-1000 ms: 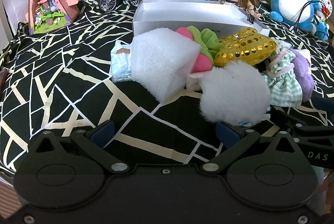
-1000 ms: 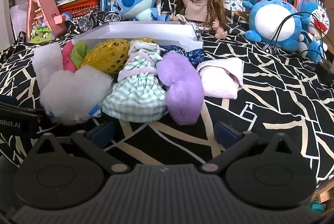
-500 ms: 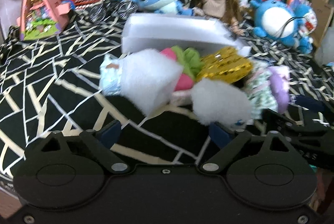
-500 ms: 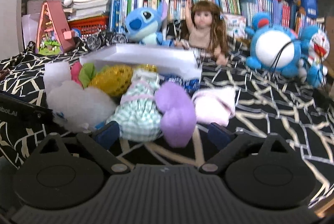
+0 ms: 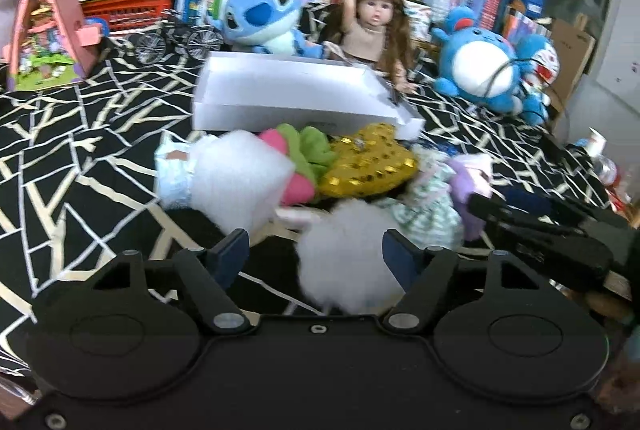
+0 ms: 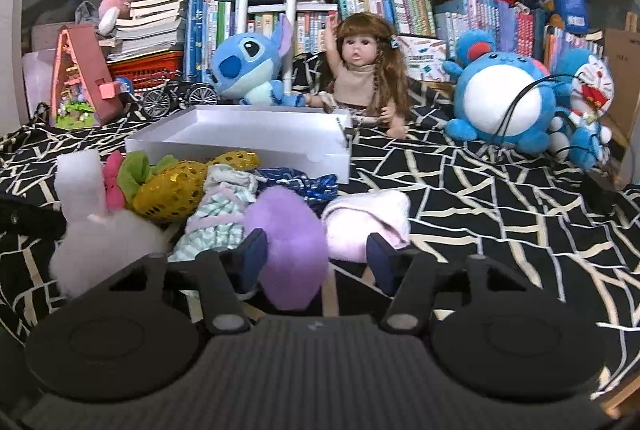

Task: Organize soft objects
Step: 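Grasp the white fluffy plush with the left tool while the right tool grasps the purple plush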

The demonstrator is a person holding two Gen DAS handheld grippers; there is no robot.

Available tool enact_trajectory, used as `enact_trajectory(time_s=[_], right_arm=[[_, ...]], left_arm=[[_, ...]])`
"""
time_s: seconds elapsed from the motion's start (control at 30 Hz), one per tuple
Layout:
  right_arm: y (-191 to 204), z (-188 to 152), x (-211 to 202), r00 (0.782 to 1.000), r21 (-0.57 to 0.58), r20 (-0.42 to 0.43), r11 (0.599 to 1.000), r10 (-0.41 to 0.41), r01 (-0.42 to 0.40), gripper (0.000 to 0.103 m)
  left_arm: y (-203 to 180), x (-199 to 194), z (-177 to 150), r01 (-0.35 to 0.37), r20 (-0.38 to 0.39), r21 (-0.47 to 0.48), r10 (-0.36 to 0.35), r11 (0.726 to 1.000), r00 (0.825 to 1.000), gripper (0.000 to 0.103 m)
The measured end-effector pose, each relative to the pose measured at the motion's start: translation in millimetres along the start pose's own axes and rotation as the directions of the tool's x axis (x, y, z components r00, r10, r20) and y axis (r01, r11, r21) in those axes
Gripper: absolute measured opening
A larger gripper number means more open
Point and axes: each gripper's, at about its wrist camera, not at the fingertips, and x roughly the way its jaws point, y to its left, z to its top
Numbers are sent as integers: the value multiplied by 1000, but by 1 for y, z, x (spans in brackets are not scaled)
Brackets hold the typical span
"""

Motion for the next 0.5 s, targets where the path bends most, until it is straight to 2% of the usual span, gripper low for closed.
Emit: enact_trajectory(time_s=[0.1, 0.23, 0.37, 0.5], right_arm=[[4, -1, 5, 1000, -20, -3, 1000, 10, -11, 59], [7, -3, 16, 999, -33, -24, 999, 28, -28, 59], [5, -2, 26, 999, -17, -28, 999, 47, -47, 59], [3, 0, 35, 998, -9, -28, 998, 64, -64, 59]], left_arm=[[-12, 3, -6, 27, -7, 37, -26, 999, 1000, 73], [-31, 16, -13, 18, -13, 96, -17, 995, 1000, 74], [-44, 34, -18, -9, -26, 150, 13, 989, 1000, 75], [-53, 49, -21, -62, 4, 210, 63, 976, 998, 76]])
